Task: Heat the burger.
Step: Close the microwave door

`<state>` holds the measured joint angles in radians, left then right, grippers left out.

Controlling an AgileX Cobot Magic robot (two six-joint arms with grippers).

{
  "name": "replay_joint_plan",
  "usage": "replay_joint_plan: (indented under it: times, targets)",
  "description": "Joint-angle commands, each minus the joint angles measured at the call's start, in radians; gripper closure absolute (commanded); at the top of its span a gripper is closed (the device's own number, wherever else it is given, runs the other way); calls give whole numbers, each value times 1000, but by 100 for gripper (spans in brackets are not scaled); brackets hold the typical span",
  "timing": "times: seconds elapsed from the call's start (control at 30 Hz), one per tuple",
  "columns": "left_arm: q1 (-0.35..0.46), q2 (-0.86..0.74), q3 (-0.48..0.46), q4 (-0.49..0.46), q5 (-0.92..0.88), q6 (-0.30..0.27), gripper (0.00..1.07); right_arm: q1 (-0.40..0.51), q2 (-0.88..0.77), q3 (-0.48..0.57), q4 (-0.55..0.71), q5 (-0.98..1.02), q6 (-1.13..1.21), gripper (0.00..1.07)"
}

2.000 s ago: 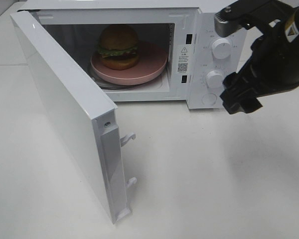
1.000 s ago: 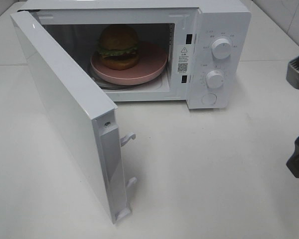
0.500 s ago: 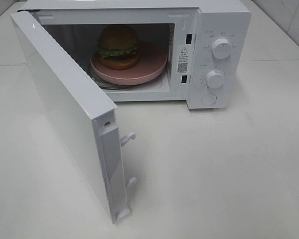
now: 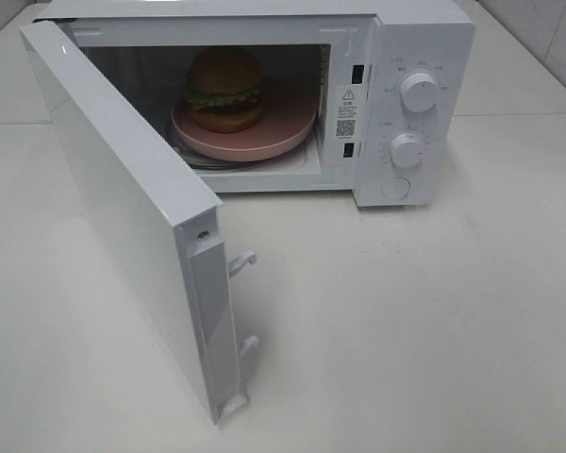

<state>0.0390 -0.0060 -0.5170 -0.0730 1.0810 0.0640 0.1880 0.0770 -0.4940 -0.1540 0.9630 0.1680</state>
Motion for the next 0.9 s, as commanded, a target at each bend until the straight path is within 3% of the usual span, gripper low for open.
replay_joint_plan:
  times: [0.03,0.17,0.9]
  targets:
    - [2,-14,1,-8,-11,-2,6,-46,-66,2,0,0,2,29]
    - [2,-14,1,-8,-11,-2,6,-81,-109,2,3,0,-3,30]
    - [2,-10,1,-9,-11,-2,6,-81,-109,2,4,0,-2,32]
